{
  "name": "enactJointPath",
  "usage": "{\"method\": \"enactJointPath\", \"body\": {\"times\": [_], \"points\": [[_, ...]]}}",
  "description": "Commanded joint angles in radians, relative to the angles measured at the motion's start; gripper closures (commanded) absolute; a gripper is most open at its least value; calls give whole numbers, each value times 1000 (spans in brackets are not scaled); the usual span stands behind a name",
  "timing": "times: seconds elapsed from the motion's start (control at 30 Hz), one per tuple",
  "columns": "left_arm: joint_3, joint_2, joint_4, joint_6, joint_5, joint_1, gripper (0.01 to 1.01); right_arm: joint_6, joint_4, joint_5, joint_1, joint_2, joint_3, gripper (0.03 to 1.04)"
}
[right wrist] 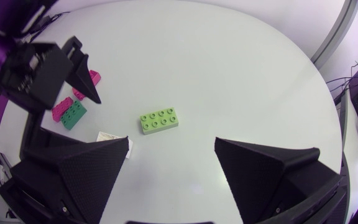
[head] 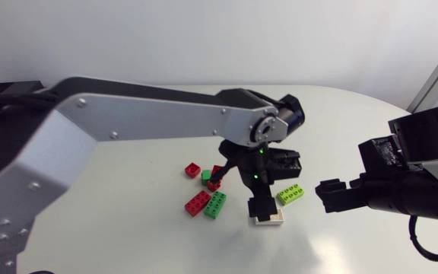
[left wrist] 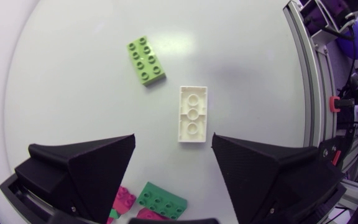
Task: Sort duplo bricks by size, large to the right and small to the left
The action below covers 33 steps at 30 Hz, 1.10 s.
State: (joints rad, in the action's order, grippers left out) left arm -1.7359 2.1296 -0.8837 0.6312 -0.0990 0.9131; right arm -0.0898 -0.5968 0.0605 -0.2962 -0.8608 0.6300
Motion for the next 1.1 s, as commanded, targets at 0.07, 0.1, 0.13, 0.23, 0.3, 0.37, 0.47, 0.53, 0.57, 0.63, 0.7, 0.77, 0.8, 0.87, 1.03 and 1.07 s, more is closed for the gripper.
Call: {"method": "enactJointPath", "body": {"times": [0.07,0.1,0.13,0.23,0.3,0.37,0.47,0.53,0.57,0.63,0.7,0.77,0.8,0.87,1.03,1.07], "points": [[91,-115,-12,12,-8,-42,52,-18,-18,5,-23,3,-15,70],[121,-142,-11,12,-8,-54,54,-18,-18,5,-27,3,-15,70],[150,-166,-6,15,-8,-76,54,-18,-18,5,-32,2,-15,70],[243,-235,34,19,-8,-168,54,-18,-14,5,-44,-6,-12,70],[303,-263,88,-1,-8,-230,54,-18,-9,5,-49,-14,-7,70],[368,-278,163,-30,-5,-292,54,-21,-3,5,-60,-21,-4,70],[430,-275,255,-44,33,-349,54,-28,0,5,-72,-29,-1,70],[437,-254,275,-47,42,-378,54,-28,0,5,-75,-29,-1,70],[432,-240,279,-53,42,-390,54,-28,2,7,-75,-29,-3,70],[426,-214,301,-59,42,-404,54,-28,0,9,-75,-29,-6,70],[414,-181,324,-76,42,-413,56,-28,-1,9,-72,-29,-6,70],[392,-148,335,-91,42,-419,56,-27,-3,9,-70,-29,-6,70],[381,-129,336,-100,42,-421,57,-27,-3,9,-69,-29,-6,70],[361,-91,336,-108,42,-422,90,-25,-3,9,-66,-29,-6,70],[338,-54,336,-125,42,-418,134,-22,-1,9,-60,-32,-6,70],[329,-50,336,-128,42,-418,156,-22,-1,9,-60,-34,-6,70]]}}
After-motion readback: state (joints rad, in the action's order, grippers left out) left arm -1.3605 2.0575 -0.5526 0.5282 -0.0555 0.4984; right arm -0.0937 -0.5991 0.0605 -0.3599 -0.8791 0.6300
